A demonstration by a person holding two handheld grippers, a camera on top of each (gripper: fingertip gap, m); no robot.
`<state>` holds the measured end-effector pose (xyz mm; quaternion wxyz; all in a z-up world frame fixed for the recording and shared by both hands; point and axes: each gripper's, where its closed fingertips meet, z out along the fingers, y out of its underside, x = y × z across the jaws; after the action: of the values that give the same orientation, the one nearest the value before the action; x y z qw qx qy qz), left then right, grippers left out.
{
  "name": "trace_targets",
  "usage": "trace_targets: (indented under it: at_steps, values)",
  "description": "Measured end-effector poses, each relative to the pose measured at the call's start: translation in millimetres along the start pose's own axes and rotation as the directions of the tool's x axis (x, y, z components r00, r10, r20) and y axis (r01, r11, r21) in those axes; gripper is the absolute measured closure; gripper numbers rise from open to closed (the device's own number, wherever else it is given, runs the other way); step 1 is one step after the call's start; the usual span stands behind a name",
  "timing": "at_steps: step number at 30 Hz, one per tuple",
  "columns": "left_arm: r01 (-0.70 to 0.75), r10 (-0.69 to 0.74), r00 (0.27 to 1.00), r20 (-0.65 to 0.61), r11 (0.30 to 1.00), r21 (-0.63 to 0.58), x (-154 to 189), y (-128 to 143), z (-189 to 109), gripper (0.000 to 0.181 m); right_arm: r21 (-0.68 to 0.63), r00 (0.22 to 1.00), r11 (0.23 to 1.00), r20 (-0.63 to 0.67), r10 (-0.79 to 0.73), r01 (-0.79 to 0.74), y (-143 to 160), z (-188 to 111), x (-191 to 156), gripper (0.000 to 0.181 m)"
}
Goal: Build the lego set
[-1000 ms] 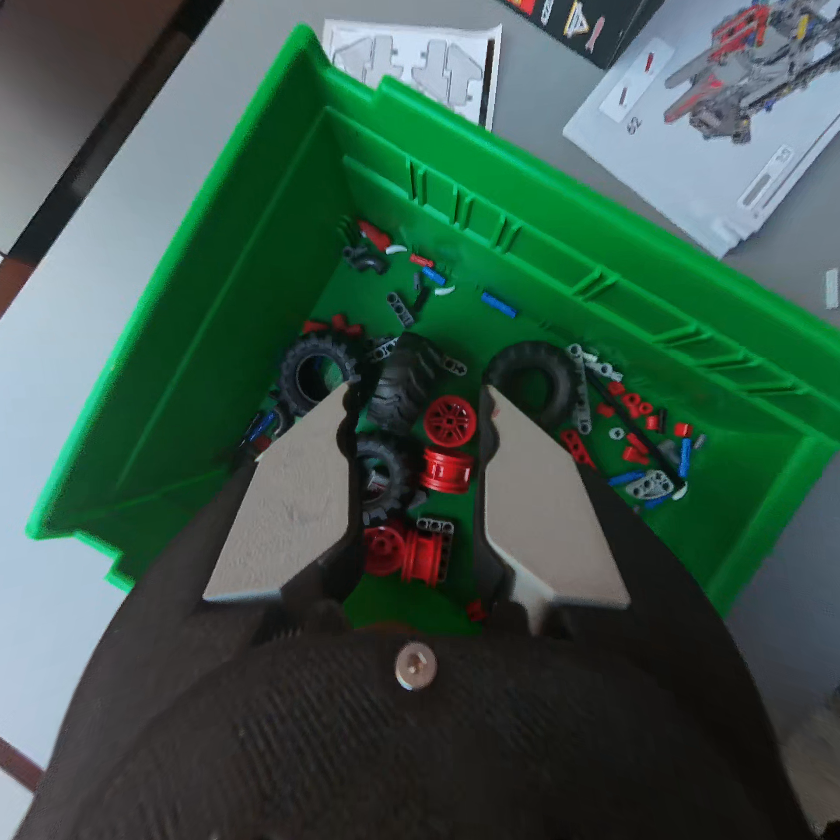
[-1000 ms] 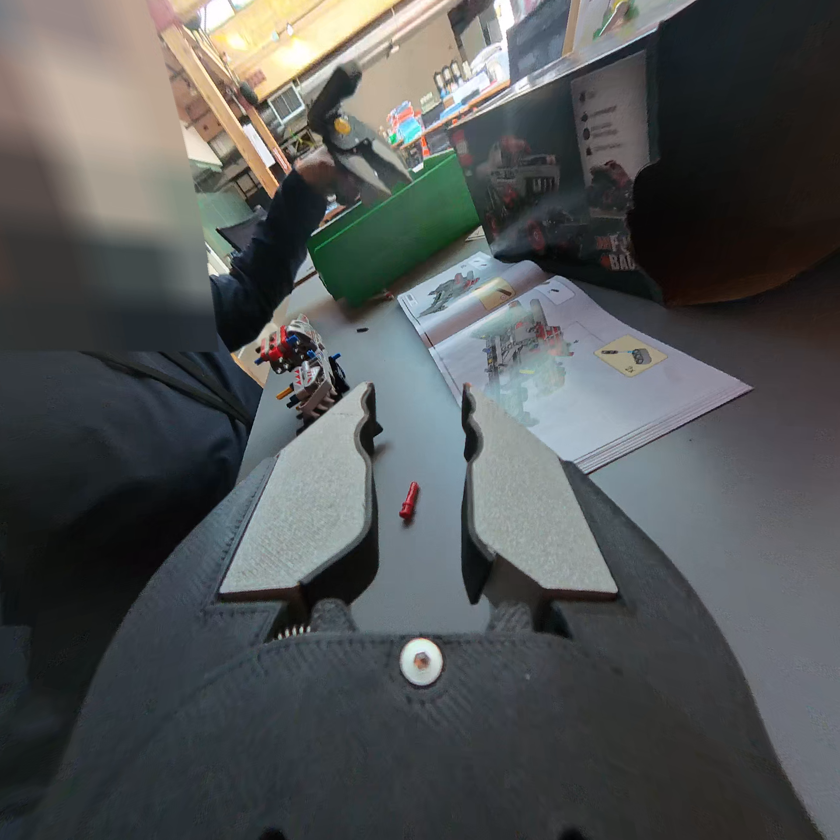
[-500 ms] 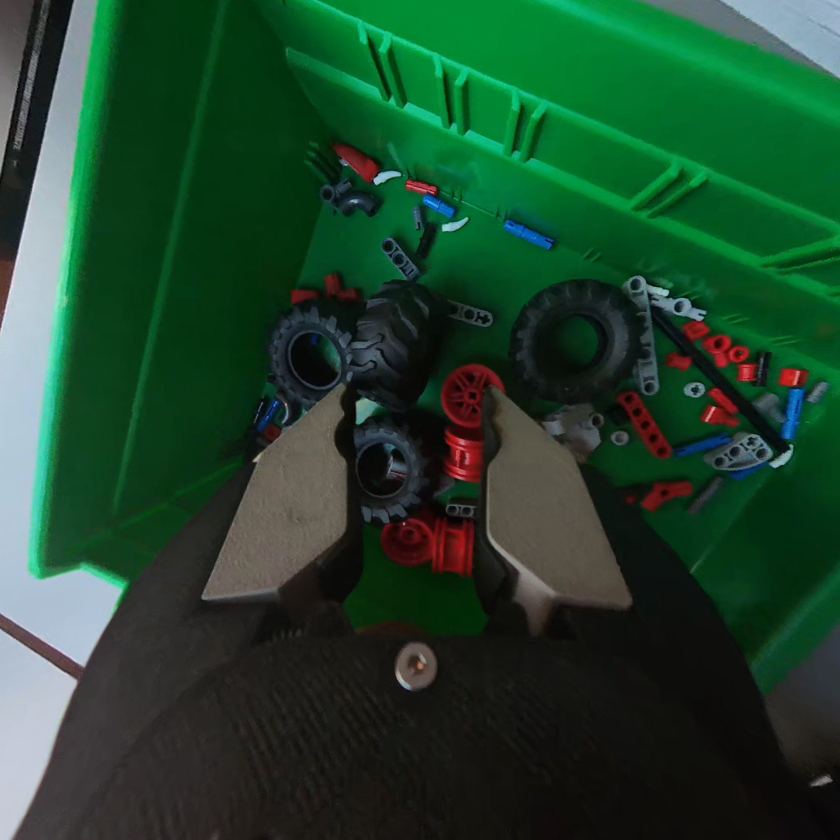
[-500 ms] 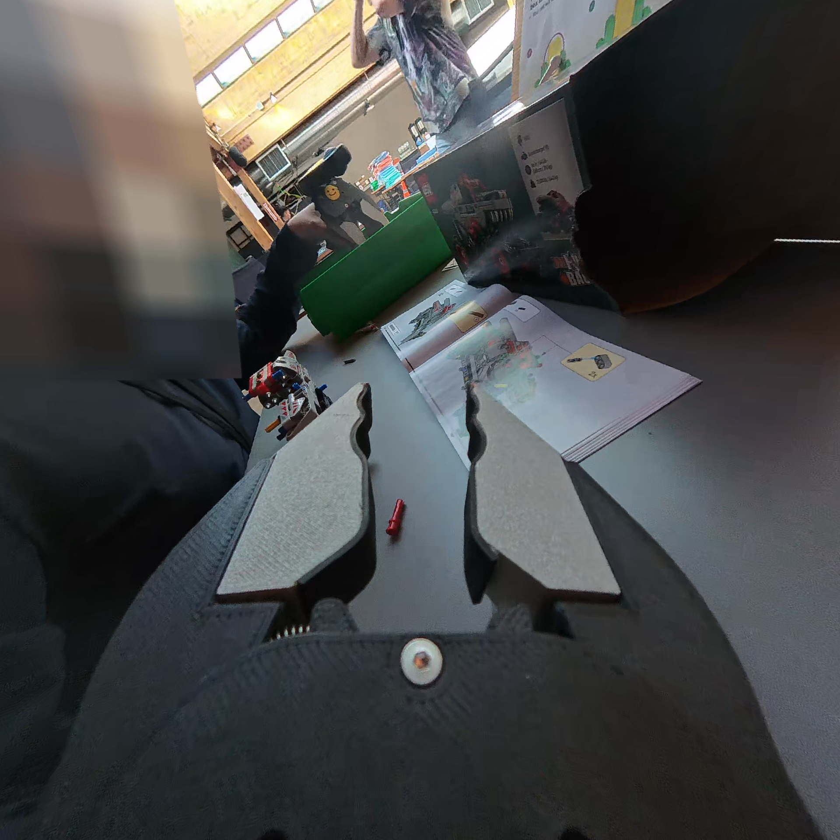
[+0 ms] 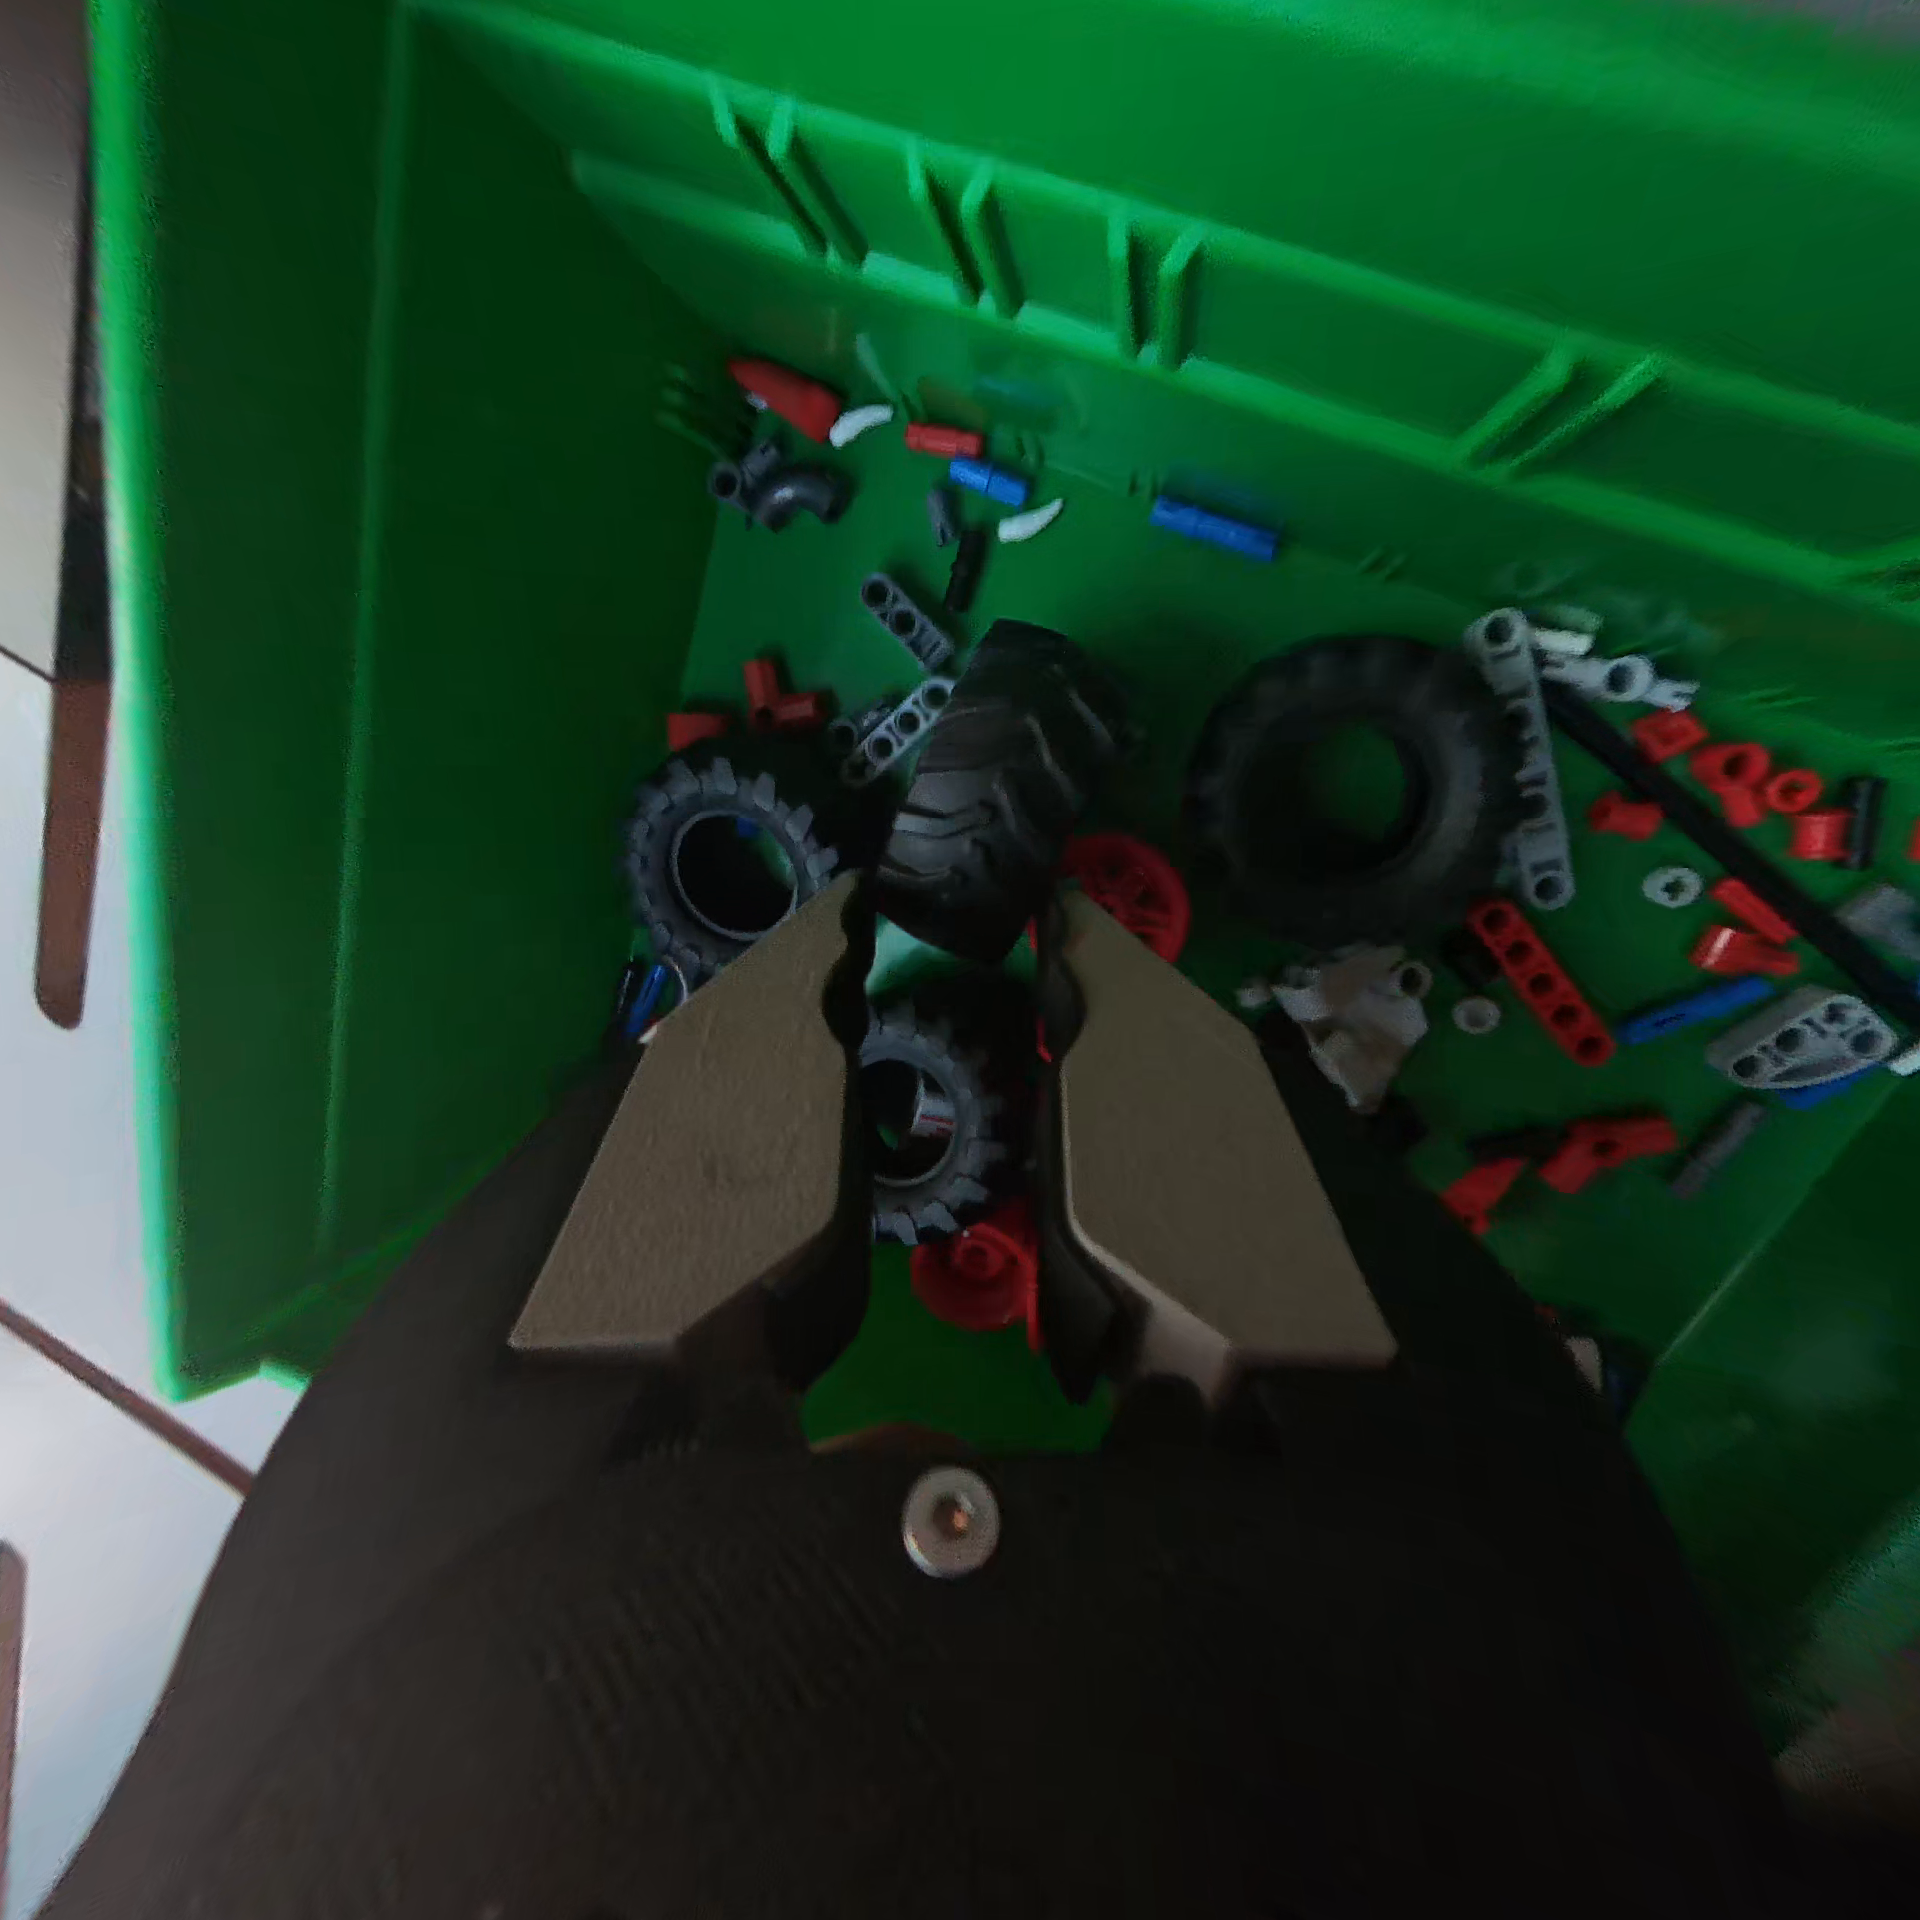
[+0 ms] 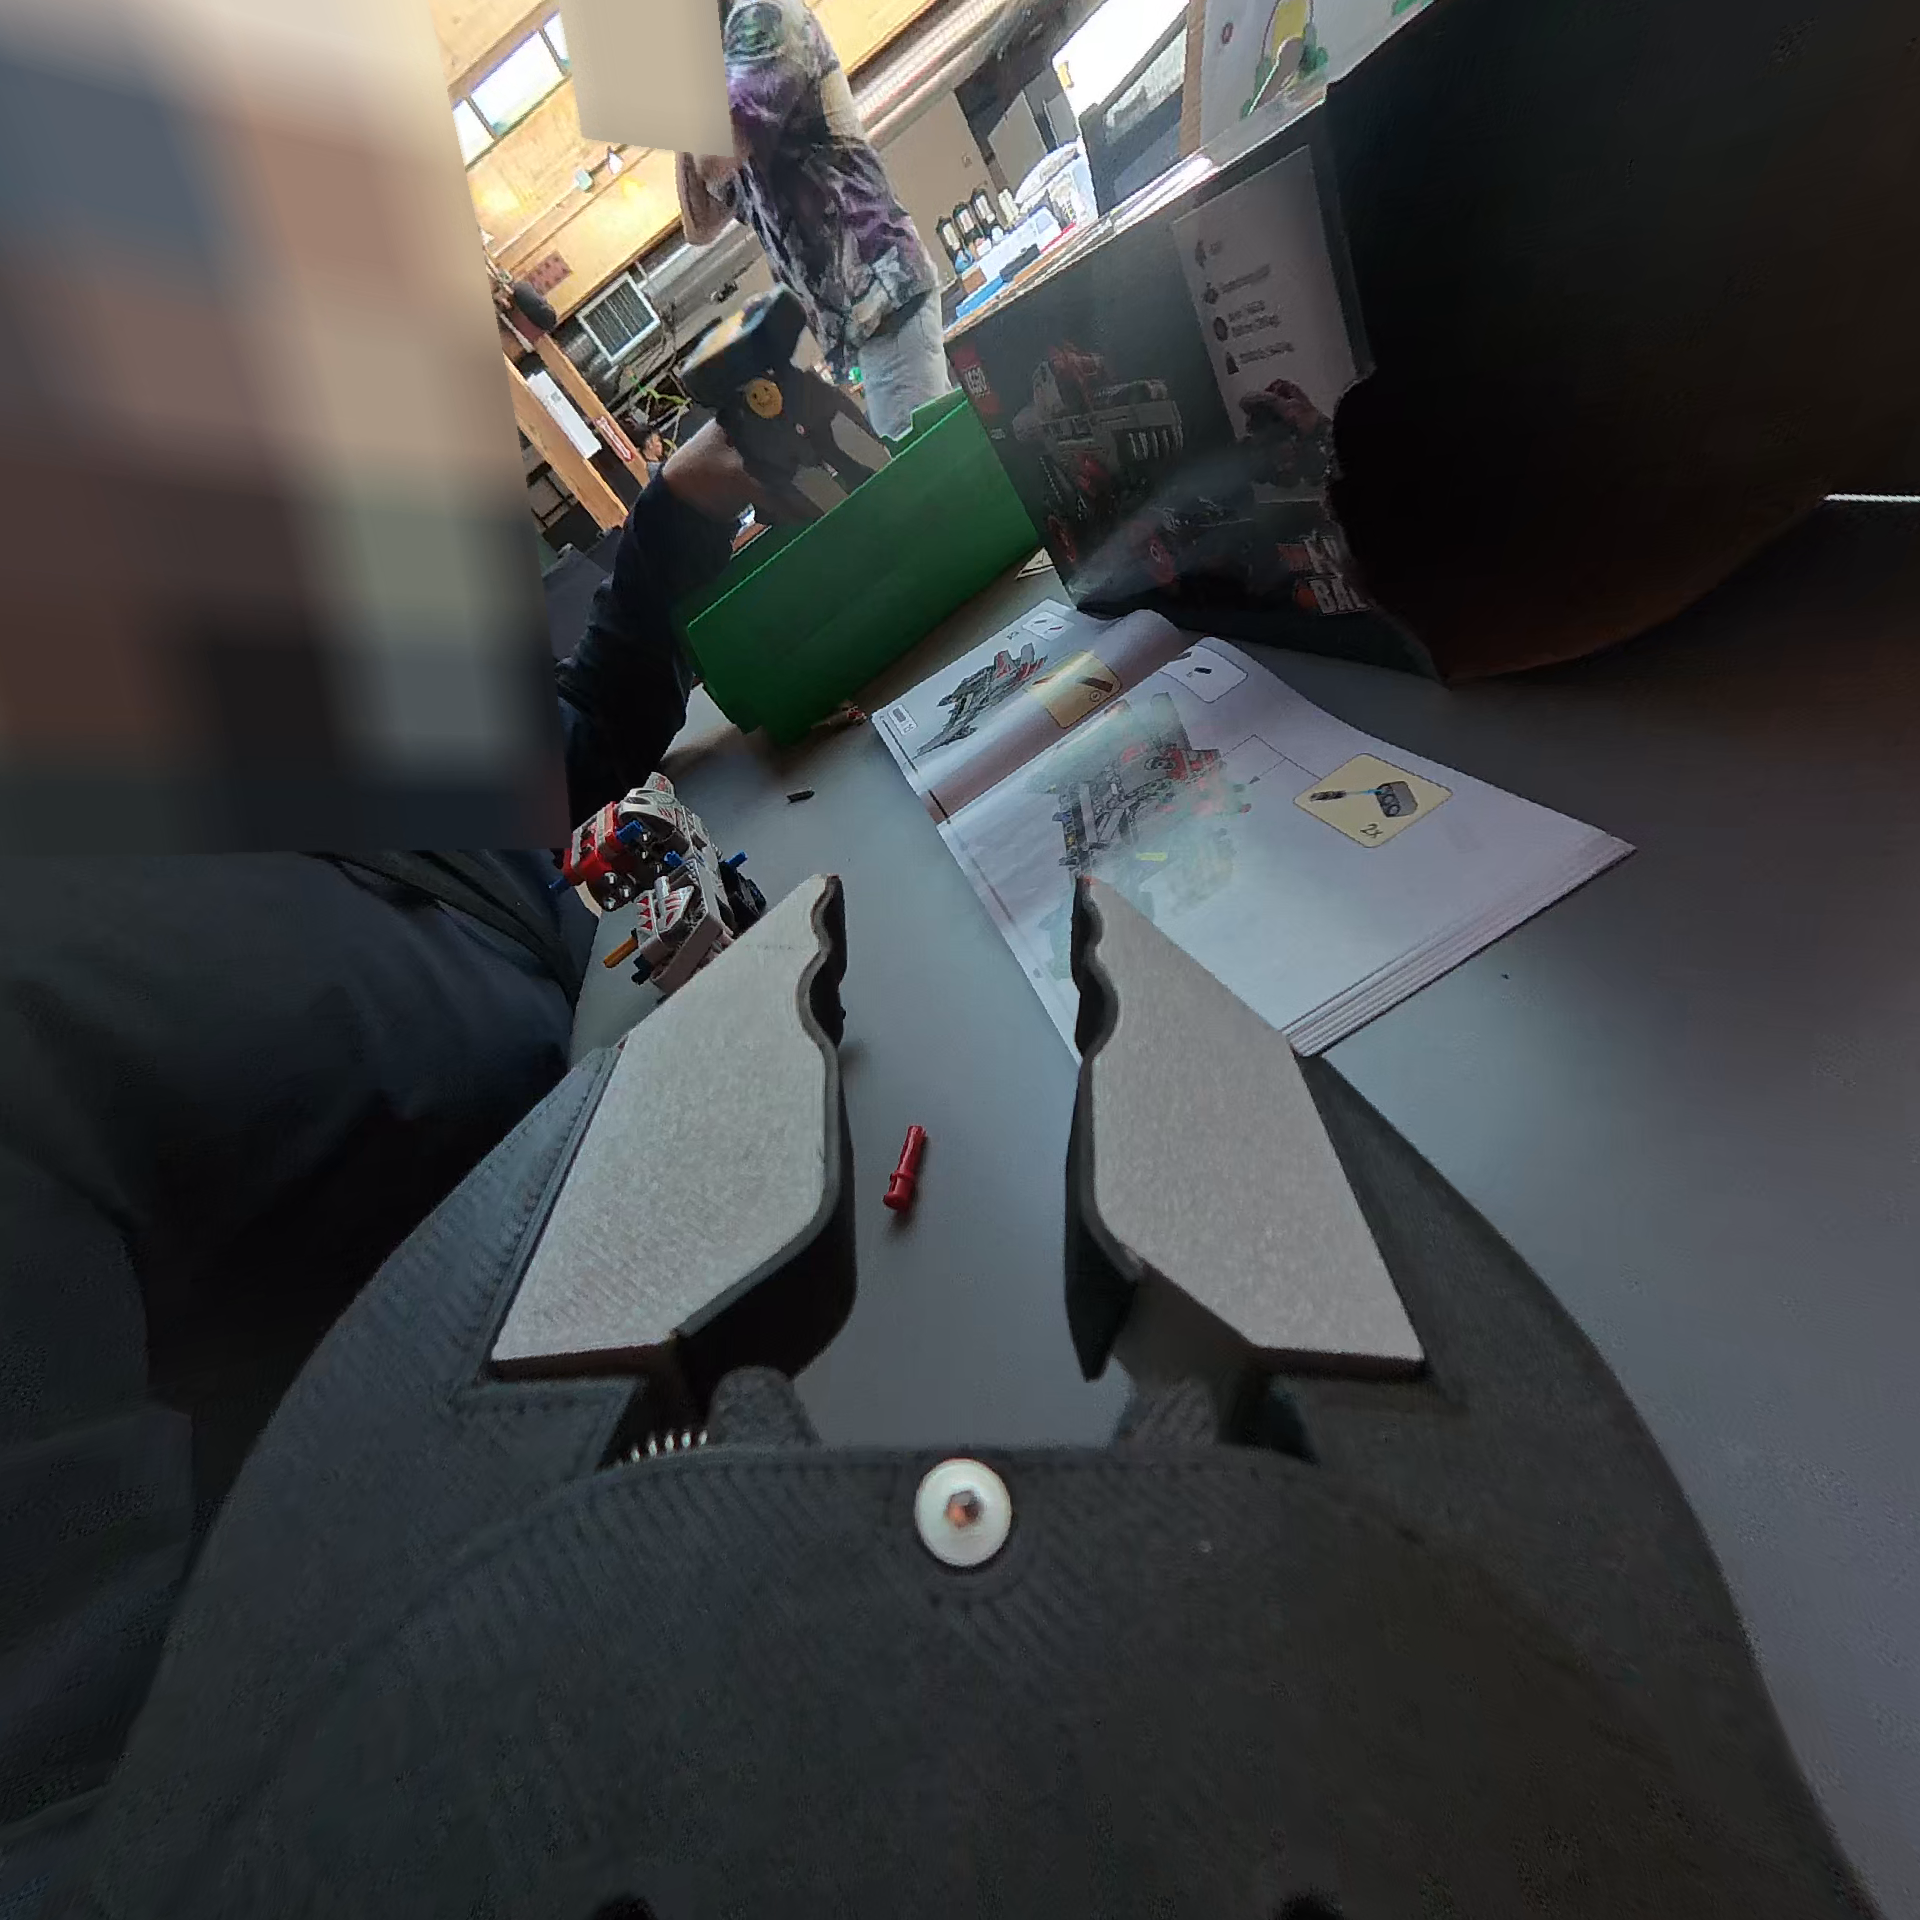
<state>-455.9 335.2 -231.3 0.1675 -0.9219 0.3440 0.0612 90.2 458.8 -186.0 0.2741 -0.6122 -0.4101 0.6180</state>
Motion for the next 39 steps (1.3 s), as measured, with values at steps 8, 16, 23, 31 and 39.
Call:
trace_targets:
  at_steps: [8,16,23,31,39]
  values:
    - [0.065,-0.102,0.991,0.089,0.936,0.347,-24.4,-46.5,-56.5,0.149,-0.017,1.000,1.000,0.001,-0.006,0.006,2.3,1.9,-1.0,0.141]
    - [0.099,-0.129,0.966,0.225,0.985,0.138,-49.3,-10.4,-31.1,0.138,-0.028,1.000,1.000,-0.006,-0.012,0.012,3.8,3.0,-0.9,0.141]
    - [0.159,-0.134,0.931,0.339,0.986,-0.046,-77.6,29.4,-10.5,0.138,-0.041,1.000,0.999,-0.005,-0.013,0.013,5.5,4.4,-1.1,0.141]
    - [-0.007,0.031,0.992,0.124,0.982,-0.187,-42.5,29.4,18.0,0.142,-0.035,1.000,0.999,-0.008,-0.004,0.004,4.6,3.9,0.3,0.142]
    - [0.114,-0.117,0.988,0.106,0.993,0.027,-57.8,-8.4,-12.9,0.169,-0.037,1.000,0.999,-0.009,-0.005,0.004,4.9,4.2,0.4,0.142]
